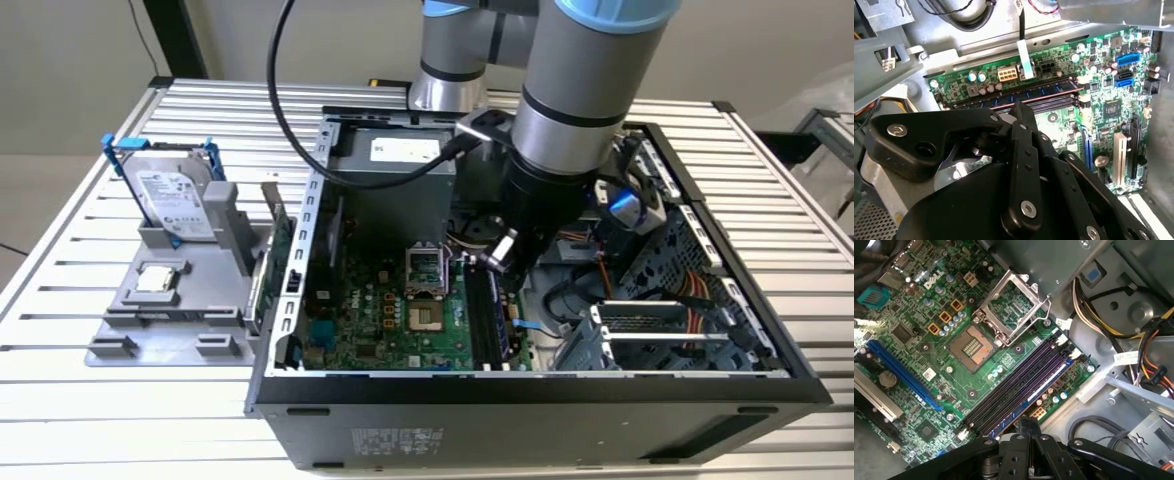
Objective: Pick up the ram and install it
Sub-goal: 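Press down the ram until it locks into place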
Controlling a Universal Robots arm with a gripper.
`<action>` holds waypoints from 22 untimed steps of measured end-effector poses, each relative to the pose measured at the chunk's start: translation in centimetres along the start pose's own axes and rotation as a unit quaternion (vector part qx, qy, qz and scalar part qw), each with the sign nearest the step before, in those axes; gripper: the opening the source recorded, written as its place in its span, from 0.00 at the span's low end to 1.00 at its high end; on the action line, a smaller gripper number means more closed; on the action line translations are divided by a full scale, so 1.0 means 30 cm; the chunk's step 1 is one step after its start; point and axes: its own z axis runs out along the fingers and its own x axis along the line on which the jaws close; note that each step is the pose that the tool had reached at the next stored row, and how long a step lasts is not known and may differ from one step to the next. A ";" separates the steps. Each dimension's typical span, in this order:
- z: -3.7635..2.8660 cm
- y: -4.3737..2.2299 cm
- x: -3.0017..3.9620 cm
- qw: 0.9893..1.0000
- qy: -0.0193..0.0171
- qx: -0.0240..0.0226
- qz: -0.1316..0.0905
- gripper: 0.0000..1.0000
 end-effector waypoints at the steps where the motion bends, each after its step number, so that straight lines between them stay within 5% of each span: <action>1: 0.000 0.000 0.000 1.000 0.000 0.000 -0.004 0.00; 10: 0.001 0.005 -0.005 0.999 -0.001 0.001 -0.040 0.00; 22: 0.002 0.013 -0.013 0.996 -0.003 0.001 -0.089 0.00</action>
